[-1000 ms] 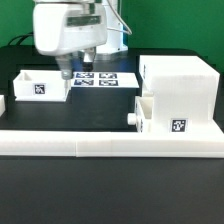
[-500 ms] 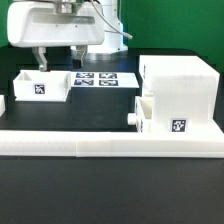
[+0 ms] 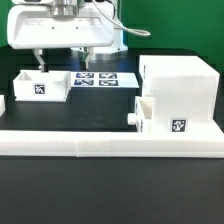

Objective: Assemble drawer

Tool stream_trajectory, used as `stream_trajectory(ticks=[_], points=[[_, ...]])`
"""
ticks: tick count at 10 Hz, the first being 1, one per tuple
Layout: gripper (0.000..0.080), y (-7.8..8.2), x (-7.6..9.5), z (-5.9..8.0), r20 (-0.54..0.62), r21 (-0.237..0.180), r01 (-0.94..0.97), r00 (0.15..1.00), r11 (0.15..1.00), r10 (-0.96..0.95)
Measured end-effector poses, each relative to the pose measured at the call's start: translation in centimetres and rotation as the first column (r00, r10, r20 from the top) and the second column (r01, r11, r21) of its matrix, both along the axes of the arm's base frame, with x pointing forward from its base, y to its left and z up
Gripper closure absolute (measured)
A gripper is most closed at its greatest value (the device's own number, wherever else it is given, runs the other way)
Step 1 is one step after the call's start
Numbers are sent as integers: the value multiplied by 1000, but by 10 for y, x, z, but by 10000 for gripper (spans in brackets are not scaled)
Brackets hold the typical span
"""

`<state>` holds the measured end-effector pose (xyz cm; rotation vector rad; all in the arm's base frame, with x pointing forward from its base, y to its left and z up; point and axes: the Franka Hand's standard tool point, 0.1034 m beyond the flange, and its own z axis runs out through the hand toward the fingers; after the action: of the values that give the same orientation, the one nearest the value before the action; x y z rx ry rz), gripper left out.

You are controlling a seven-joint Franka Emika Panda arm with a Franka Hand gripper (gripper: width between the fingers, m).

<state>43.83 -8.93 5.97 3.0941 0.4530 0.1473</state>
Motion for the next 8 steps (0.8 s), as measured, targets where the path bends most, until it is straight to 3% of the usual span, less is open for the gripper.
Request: stream_trajectory(ticks=[4, 8], points=[[151, -1, -29, -14, -45, 9, 16, 999, 1000, -15], [151, 0, -26, -13, -42, 9, 8, 999, 1000, -8]])
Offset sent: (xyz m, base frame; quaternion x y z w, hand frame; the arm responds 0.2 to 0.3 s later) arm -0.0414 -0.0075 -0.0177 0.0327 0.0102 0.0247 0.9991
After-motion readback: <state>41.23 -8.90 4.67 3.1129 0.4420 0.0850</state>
